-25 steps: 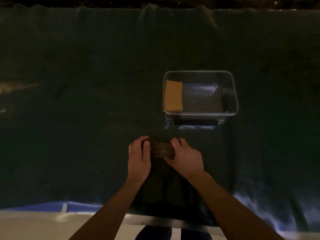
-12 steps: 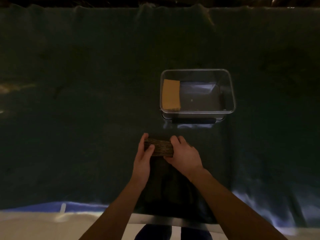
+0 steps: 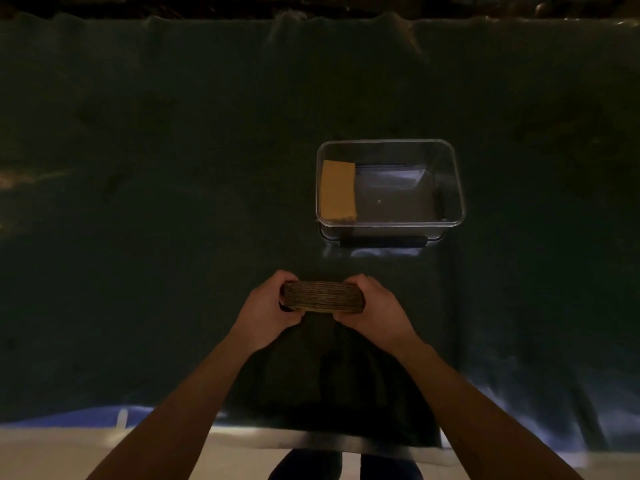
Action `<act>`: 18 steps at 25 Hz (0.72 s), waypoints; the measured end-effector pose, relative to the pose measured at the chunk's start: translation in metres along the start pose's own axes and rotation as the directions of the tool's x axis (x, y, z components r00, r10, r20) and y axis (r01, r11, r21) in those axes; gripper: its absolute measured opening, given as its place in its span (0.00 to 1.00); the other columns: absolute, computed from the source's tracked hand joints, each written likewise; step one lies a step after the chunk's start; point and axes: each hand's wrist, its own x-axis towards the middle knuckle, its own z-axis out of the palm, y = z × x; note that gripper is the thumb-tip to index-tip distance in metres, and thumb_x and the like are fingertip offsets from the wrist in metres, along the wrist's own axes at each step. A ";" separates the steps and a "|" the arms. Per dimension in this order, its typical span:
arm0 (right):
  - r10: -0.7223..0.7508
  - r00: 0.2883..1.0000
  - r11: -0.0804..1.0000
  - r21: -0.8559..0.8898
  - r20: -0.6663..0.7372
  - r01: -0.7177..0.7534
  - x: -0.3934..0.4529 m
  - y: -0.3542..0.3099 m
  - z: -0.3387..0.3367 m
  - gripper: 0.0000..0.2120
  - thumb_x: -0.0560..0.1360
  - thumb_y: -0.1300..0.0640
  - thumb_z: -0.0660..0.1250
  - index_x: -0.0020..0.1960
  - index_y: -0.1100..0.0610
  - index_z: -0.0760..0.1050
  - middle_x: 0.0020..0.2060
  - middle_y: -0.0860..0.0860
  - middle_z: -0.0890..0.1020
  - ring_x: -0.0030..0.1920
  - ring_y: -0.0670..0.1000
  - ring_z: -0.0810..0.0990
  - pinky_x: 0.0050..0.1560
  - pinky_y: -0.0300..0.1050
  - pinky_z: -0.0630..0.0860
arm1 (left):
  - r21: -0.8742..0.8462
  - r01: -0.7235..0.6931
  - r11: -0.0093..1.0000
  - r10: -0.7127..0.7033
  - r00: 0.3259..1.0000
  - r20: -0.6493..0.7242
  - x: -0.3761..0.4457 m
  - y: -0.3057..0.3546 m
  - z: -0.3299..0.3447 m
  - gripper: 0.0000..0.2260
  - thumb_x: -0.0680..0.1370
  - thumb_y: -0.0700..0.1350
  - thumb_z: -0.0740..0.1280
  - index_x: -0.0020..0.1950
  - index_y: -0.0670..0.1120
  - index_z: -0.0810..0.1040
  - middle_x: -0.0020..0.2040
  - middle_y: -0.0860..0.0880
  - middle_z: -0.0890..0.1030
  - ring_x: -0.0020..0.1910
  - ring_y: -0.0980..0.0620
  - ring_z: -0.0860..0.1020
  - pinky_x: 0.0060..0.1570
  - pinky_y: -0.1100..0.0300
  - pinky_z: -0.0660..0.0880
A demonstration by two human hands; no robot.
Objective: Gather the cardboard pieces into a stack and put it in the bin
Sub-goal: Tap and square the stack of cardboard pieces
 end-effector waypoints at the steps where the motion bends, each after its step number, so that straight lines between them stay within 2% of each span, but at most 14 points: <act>1: 0.002 1.000 0.999 0.041 -0.022 -0.001 -0.003 0.001 -0.002 0.22 0.69 0.52 0.76 0.60 0.47 0.72 0.56 0.43 0.77 0.55 0.42 0.76 0.61 0.43 0.76 | -0.004 -0.002 1.000 0.002 1.000 -0.007 -0.001 0.000 0.000 0.21 0.70 0.42 0.77 0.56 0.54 0.73 0.51 0.57 0.80 0.50 0.62 0.78 0.54 0.63 0.77; 3: -0.025 0.998 0.998 0.050 -0.059 0.028 -0.004 -0.001 -0.007 0.21 0.69 0.51 0.76 0.59 0.47 0.73 0.54 0.41 0.77 0.54 0.39 0.76 0.59 0.39 0.75 | -0.041 -0.010 0.999 0.008 0.999 -0.048 -0.003 0.003 -0.004 0.21 0.70 0.41 0.77 0.57 0.54 0.73 0.52 0.57 0.80 0.51 0.61 0.79 0.52 0.67 0.76; 5: -0.065 0.995 0.998 -0.015 -0.078 0.064 -0.002 -0.006 -0.013 0.23 0.70 0.50 0.75 0.61 0.45 0.72 0.55 0.40 0.76 0.54 0.40 0.75 0.58 0.38 0.73 | -0.083 -0.021 0.996 0.014 0.996 -0.086 -0.003 0.004 -0.007 0.21 0.69 0.41 0.77 0.57 0.54 0.73 0.52 0.56 0.81 0.51 0.60 0.80 0.52 0.66 0.76; 8: -0.063 0.997 0.991 -0.122 -0.039 0.058 0.001 -0.005 -0.012 0.24 0.70 0.48 0.74 0.63 0.44 0.69 0.57 0.42 0.76 0.57 0.43 0.75 0.59 0.42 0.74 | -0.038 -0.018 0.999 0.017 0.999 -0.035 -0.001 0.003 -0.004 0.24 0.69 0.41 0.78 0.59 0.55 0.72 0.53 0.57 0.80 0.52 0.61 0.78 0.56 0.61 0.76; 11: -0.071 0.997 0.979 -0.192 -0.025 0.065 -0.002 -0.002 -0.005 0.21 0.72 0.49 0.72 0.62 0.45 0.69 0.57 0.44 0.77 0.56 0.45 0.77 0.58 0.46 0.77 | -0.011 -0.016 1.000 0.016 1.000 -0.022 -0.002 0.004 0.001 0.23 0.69 0.41 0.77 0.58 0.55 0.73 0.52 0.57 0.79 0.52 0.61 0.78 0.57 0.59 0.76; 15: -0.134 0.987 0.970 -0.215 -0.086 0.113 -0.001 -0.002 -0.012 0.24 0.72 0.48 0.72 0.64 0.45 0.68 0.59 0.44 0.77 0.57 0.45 0.77 0.58 0.46 0.77 | -0.078 -0.018 0.997 0.014 0.998 -0.060 -0.001 0.004 -0.004 0.24 0.68 0.40 0.78 0.56 0.59 0.72 0.52 0.58 0.80 0.52 0.61 0.79 0.53 0.67 0.75; 18: -0.100 0.995 0.971 -0.220 -0.025 0.092 0.000 0.000 -0.009 0.26 0.71 0.46 0.72 0.66 0.44 0.66 0.60 0.44 0.76 0.59 0.46 0.76 0.59 0.45 0.75 | -0.011 -0.010 1.000 0.010 1.000 -0.010 -0.001 0.005 -0.001 0.25 0.69 0.40 0.77 0.59 0.57 0.71 0.52 0.61 0.78 0.51 0.66 0.76 0.53 0.72 0.72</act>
